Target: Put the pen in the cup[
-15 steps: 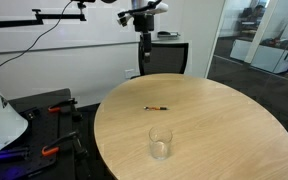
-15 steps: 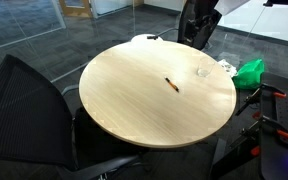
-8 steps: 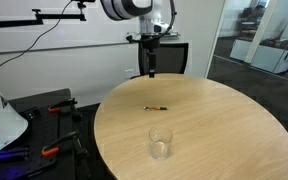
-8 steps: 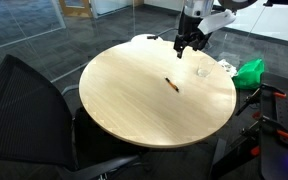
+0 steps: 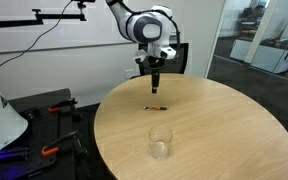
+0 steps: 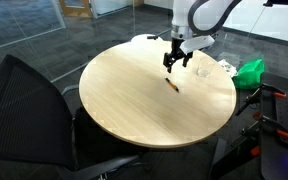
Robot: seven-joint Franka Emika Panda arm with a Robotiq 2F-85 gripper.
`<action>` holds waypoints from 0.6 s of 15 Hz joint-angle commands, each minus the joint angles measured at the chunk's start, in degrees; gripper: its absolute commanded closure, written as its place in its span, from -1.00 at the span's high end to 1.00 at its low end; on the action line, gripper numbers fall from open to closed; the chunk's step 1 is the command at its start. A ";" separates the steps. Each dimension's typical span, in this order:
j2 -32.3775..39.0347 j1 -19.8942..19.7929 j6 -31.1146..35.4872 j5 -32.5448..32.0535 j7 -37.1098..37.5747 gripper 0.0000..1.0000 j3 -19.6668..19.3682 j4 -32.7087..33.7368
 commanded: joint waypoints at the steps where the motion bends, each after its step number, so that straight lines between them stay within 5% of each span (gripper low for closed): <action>1: 5.77 2.54 -0.33 1.55 -1.45 1.00 -2.60 5.96; 9: 13.78 5.78 10.62 2.71 0.48 1.00 -5.94 9.14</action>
